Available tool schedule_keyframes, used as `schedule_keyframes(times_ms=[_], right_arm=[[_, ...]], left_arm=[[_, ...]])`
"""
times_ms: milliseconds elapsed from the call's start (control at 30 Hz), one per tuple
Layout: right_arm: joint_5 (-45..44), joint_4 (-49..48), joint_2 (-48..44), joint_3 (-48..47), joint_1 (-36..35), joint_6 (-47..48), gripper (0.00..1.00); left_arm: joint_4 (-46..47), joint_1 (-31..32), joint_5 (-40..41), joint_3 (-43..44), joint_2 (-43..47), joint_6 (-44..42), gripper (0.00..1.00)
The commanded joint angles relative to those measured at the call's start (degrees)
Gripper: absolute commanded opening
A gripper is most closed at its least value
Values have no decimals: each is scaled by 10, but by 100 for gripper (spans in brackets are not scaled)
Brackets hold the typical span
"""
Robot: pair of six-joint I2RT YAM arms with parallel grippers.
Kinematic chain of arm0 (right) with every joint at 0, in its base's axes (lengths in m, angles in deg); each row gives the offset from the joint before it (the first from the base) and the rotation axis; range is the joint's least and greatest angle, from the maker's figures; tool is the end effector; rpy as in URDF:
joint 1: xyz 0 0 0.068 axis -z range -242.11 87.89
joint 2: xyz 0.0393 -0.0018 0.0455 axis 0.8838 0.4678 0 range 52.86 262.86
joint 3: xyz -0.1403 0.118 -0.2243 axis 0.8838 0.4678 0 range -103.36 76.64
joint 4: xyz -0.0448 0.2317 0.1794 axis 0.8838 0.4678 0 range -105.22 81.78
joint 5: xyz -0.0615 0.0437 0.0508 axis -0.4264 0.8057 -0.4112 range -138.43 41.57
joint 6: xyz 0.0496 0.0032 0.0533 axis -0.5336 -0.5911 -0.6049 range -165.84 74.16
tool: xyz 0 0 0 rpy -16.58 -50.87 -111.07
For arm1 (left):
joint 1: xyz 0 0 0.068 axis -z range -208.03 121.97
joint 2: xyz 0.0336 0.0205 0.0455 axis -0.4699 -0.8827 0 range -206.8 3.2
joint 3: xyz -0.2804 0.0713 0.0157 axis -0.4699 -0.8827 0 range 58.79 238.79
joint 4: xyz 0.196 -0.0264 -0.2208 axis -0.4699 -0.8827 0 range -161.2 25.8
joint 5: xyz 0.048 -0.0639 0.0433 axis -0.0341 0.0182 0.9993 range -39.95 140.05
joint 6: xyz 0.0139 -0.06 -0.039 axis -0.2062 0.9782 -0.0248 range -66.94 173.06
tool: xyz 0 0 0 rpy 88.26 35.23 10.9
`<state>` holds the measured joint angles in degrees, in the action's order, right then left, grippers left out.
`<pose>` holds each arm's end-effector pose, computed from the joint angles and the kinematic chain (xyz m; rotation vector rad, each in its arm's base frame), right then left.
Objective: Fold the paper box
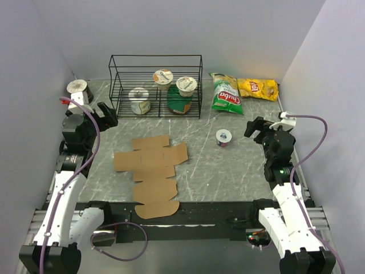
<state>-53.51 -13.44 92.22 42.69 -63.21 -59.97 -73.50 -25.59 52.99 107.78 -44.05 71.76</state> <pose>0.2222 -0.0011 0.3084 0.2584 1.6775 0.1235 0.2423 -0.0072 0.3710 -0.2796 1.6849 -0.2313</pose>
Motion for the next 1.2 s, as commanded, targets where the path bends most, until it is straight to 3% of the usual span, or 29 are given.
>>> schedule_keyframes(times_ms=[0,400,600,700,933,1167], right_arm=[[16,-14,-5,-16,2,-1,100],[140,35,43,-84,-14,15,96],[116,90,134,-154,-187,24,94],[192,63,214,-161,-245,-11,96],[294,25,385,-176,-275,-97,95],[294,3,504,-203,-296,-101,94]], left_arm=[[8,-3,0,24,-10,7,96],[2,-3,-71,37,-39,13,96],[46,-4,-254,51,-67,28,96],[52,-5,-313,29,-66,10,96],[59,-5,-414,13,-107,34,96],[36,-6,-363,12,-134,43,96]])
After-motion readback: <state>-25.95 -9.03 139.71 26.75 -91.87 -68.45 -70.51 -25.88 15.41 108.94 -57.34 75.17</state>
